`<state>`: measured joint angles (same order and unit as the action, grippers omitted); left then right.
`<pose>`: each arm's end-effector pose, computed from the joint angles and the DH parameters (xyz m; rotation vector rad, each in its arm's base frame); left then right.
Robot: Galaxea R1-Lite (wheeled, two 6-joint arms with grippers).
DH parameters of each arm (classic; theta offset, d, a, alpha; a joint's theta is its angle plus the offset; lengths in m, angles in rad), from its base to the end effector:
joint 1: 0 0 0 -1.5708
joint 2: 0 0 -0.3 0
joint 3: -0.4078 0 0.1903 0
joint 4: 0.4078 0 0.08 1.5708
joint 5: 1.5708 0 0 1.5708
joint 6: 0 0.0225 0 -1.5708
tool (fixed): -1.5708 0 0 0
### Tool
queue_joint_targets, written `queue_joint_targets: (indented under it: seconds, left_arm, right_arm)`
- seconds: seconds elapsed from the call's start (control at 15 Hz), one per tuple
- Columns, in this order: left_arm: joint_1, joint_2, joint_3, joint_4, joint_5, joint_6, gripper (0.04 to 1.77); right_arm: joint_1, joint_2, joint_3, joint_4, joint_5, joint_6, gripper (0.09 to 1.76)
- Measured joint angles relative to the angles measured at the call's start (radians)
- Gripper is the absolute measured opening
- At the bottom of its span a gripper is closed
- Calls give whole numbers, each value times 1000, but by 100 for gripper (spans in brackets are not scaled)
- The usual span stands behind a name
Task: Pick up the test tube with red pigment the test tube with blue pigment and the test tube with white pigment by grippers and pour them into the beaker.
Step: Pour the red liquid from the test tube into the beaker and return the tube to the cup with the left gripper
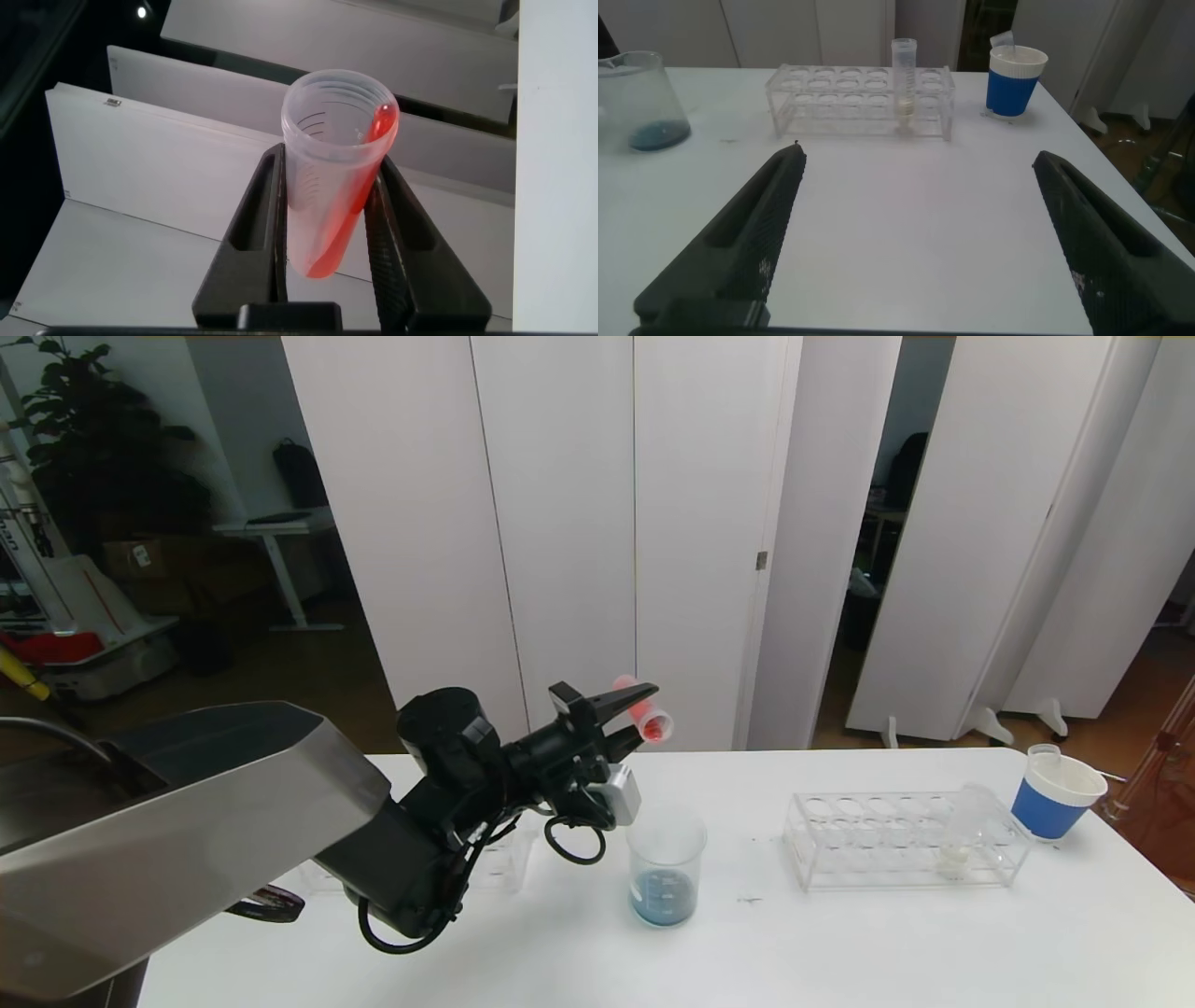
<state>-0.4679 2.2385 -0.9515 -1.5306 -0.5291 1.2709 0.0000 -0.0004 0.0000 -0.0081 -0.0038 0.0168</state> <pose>0.3551 -0.1922 0.1130 1.1596 -0.8453 -0.6904 -0.0228 -0.0001 0.0763 0.0168 -0.0085 -0.0037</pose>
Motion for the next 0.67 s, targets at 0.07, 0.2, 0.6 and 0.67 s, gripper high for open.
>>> queue_joint_targets:
  seconds: [0.07,0.2,0.6,0.67]
  left_arm:
    - [0,0,0,3,0,0,57]
    - [0,0,-1,3,-2,0,57]
    - [0,-4,-4,0,-8,-2,57]
    - [-3,-6,-4,0,-9,-3,57]
  right_arm:
    - [0,0,0,0,0,0,175]
    - [0,0,0,0,0,0,175]
    - [0,0,0,0,0,0,175]
    - [0,0,0,0,0,0,175]
